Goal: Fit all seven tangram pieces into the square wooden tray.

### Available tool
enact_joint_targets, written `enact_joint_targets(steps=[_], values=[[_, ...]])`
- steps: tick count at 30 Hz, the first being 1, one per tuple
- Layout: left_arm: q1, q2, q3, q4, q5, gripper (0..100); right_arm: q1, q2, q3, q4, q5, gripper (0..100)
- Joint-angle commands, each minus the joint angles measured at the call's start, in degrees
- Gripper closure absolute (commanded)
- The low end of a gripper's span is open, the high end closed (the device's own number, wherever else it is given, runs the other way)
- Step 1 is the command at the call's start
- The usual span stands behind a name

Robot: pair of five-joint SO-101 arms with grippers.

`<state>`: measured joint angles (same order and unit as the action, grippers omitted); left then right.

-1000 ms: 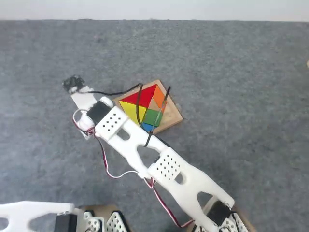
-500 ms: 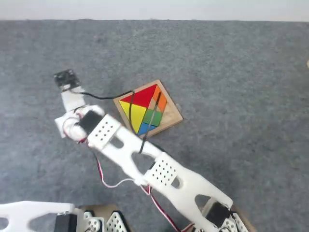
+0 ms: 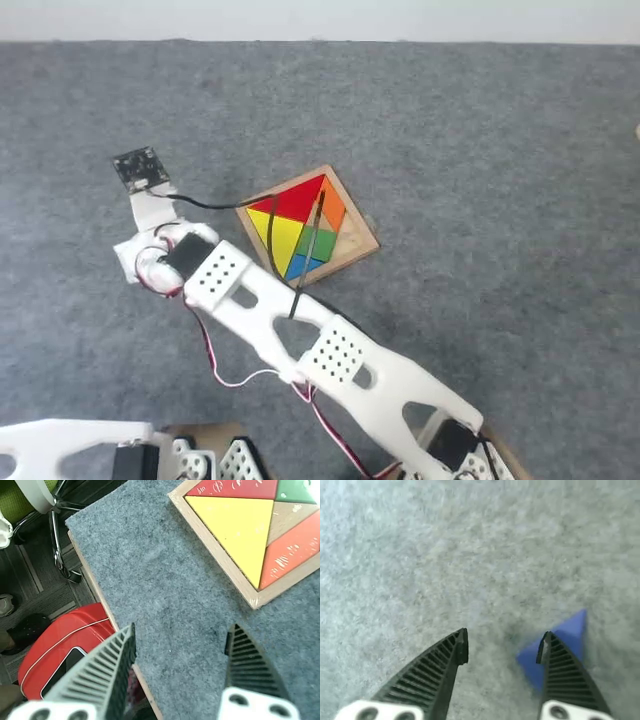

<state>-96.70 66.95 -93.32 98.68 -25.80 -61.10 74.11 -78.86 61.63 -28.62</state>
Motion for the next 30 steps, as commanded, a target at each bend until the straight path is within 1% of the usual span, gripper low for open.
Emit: enact_joint_targets(steps=[1,3,4,6,9,14,17,21,23,25,28,30], values=[[-0.3,-1.2,-2.2,1.8,-0.8,72,1.5,-2.1,-1.1,7.1,0.3,76.0],[-0.3,-1.2,-2.2,1.8,-0.8,72,1.4,-2.1,-2.5,13.2,-1.9,76.0],[-0.3,-1.1,-2.2,1.8,-0.8,72,1.4,-1.9,-3.3,14.6,-2.5,76.0],[-0.3,-0.8,-2.2,1.8,-0.8,72,1.8,-1.0,-3.9,12.7,-2.9,76.0],[-0.4,-0.7,-1.9,1.8,-0.9,72,2.7,0.3,-3.9,5.8,-3.3,76.0],[-1.1,-0.8,-2.2,1.7,-0.9,72,2.9,2.6,-3.9,-2.3,-6.8,76.0],[-1.1,-0.8,-2.2,1.7,-0.9,72,3.1,3.6,-3.5,-1.8,-6.6,76.0],[-1.2,-0.8,-2.2,1.7,-0.9,72,3.7,3.7,-3.4,2.7,-6.6,76.2],[-1.2,-0.9,-2.2,1.7,-0.9,72,3.9,3.7,-3.3,4.8,-6.5,79.3],[-1.2,-1.1,-2.2,1.7,-0.9,72,3.9,3.8,-3.3,6.6,-5.5,85.7],[-1.2,-1.1,-2.2,1.8,-0.9,72,3.6,3.8,-3.3,7.6,0.3,94.3],[-1.2,-1.1,-2.2,1.8,-0.9,72,3.6,3.6,-3.3,8.7,3.5,96.2]])
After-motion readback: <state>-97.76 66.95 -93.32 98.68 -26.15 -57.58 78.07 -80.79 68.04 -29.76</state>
